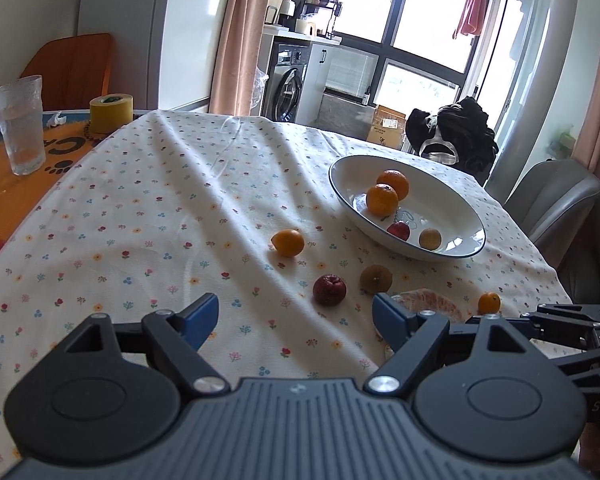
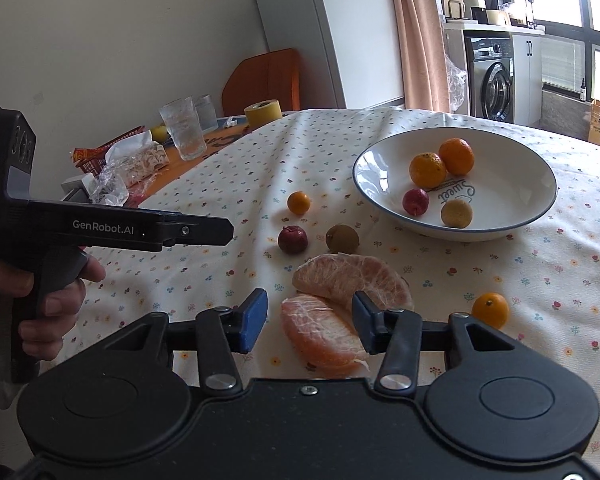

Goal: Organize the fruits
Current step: 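Move the right gripper to the peeled orange halves on the tablecloth, then close the right gripper on one peeled orange half, then lift the peeled orange half with the right gripper toward the bowl, then drop the peeled half in the bowl with the right gripper while the left drops a plum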

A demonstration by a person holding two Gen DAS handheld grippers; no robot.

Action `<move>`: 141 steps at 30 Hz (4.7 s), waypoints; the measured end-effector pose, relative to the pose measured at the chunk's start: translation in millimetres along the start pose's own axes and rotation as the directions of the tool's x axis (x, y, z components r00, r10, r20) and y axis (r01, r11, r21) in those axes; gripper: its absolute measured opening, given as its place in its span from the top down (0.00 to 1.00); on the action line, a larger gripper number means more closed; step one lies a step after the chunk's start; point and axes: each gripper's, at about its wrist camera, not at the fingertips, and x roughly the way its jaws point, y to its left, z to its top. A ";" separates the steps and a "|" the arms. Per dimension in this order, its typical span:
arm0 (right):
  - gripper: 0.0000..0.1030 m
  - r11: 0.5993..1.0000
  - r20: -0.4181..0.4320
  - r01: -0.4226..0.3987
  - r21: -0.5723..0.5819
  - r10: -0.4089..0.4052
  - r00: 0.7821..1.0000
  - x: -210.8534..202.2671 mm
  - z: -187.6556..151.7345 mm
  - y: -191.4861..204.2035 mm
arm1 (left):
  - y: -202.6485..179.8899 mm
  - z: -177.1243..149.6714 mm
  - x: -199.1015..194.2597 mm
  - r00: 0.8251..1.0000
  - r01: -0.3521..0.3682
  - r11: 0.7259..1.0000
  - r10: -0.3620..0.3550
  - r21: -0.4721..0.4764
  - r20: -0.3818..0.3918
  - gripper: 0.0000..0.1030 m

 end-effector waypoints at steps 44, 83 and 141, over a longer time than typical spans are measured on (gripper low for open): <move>0.73 0.994 -0.066 -0.020 -0.105 0.013 0.998 28.9 -3.5 -1.5 | 8.1 -9.0 20.1 0.999 0.017 0.998 -0.020 -0.060 -0.049 0.20; 0.86 0.999 0.154 0.033 0.021 -0.036 0.987 -19.9 45.3 -59.7 | -20.6 18.0 74.5 0.995 0.065 0.998 -0.065 0.000 -0.078 0.52; 0.36 0.961 0.187 0.151 0.229 -0.196 0.962 -25.6 39.4 -128.3 | -66.9 87.3 83.0 0.992 0.123 0.987 -0.124 0.107 0.010 0.51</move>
